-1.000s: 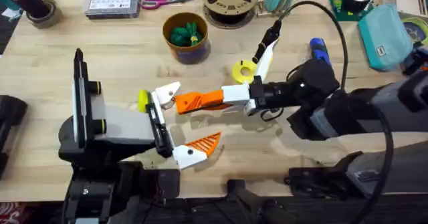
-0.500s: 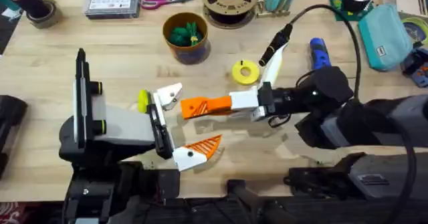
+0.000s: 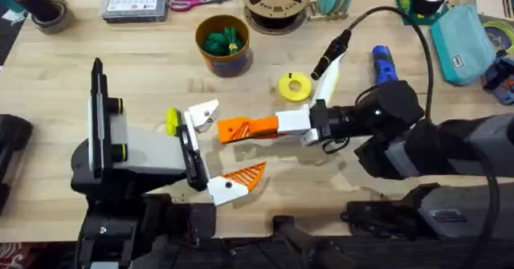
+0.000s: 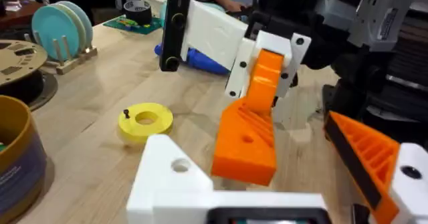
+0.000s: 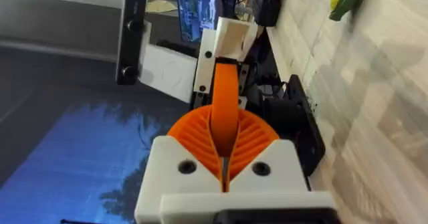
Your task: Pick up the gripper from the table and insert it into the empty holder that is missing its gripper. Then pick up a screw, insert it into the mounting hole, and use the screwdriver to tighten it. Finally, clean up the table by picking up the vegetable and placing it into the bucket.
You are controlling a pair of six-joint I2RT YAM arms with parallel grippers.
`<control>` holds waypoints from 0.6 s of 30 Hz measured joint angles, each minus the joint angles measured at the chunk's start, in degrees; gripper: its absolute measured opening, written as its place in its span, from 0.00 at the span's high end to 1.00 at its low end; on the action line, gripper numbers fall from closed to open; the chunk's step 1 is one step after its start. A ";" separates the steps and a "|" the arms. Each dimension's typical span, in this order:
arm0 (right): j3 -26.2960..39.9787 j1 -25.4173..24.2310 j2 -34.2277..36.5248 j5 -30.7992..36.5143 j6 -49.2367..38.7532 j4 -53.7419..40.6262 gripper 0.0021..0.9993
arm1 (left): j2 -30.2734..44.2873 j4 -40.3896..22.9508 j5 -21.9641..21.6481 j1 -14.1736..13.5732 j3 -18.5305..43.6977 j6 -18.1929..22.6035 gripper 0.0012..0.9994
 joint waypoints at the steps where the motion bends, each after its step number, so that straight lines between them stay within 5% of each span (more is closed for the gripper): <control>1: 0.00 0.02 0.00 -0.02 0.01 0.02 0.99 | 0.02 0.00 0.00 0.00 0.00 0.02 0.01; 18: 2.10 0.00 0.00 -3.90 2.52 -1.86 0.99 | 0.02 0.00 0.00 0.02 0.00 0.02 0.01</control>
